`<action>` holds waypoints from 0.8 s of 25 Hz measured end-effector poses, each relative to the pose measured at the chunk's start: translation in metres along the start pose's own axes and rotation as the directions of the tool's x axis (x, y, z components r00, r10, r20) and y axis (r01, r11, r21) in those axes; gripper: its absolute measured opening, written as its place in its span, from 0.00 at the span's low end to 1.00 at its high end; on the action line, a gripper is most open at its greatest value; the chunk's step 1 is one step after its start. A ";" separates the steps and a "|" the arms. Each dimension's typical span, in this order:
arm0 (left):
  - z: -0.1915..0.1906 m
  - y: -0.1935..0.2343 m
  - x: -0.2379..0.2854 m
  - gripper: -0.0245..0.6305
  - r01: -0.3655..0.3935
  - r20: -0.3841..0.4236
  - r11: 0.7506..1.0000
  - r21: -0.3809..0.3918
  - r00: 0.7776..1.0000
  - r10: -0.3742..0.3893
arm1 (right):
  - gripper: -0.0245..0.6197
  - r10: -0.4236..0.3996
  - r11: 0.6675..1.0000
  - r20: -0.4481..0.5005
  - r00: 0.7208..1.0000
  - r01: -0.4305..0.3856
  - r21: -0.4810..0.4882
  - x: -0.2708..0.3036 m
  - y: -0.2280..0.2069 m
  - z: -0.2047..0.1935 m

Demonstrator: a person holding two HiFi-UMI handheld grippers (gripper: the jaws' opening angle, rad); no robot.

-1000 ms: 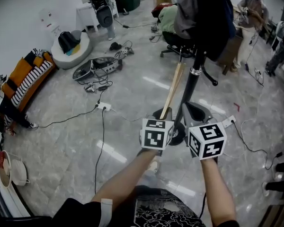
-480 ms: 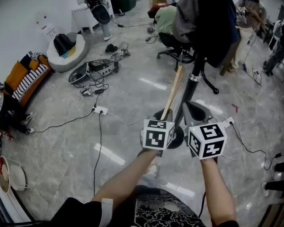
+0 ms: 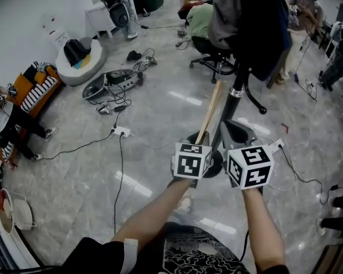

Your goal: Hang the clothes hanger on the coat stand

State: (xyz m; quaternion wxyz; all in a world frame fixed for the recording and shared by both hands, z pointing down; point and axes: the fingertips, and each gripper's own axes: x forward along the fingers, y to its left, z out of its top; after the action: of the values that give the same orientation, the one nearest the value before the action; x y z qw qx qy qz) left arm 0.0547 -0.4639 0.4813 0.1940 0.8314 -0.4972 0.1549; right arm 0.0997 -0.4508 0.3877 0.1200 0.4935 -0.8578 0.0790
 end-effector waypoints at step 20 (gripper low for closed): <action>-0.019 -0.003 0.003 0.08 -0.013 -0.031 1.000 -0.017 0.999 0.012 | 0.04 0.008 1.000 -0.033 0.999 -0.007 0.015 -0.005 0.000 -0.021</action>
State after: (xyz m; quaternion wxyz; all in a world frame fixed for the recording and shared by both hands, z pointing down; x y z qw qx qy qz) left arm 0.0576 -0.4560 0.4989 0.2076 0.8241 -0.5006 0.1647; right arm 0.1044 -0.4414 0.4060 0.1300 0.4897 -0.8570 0.0942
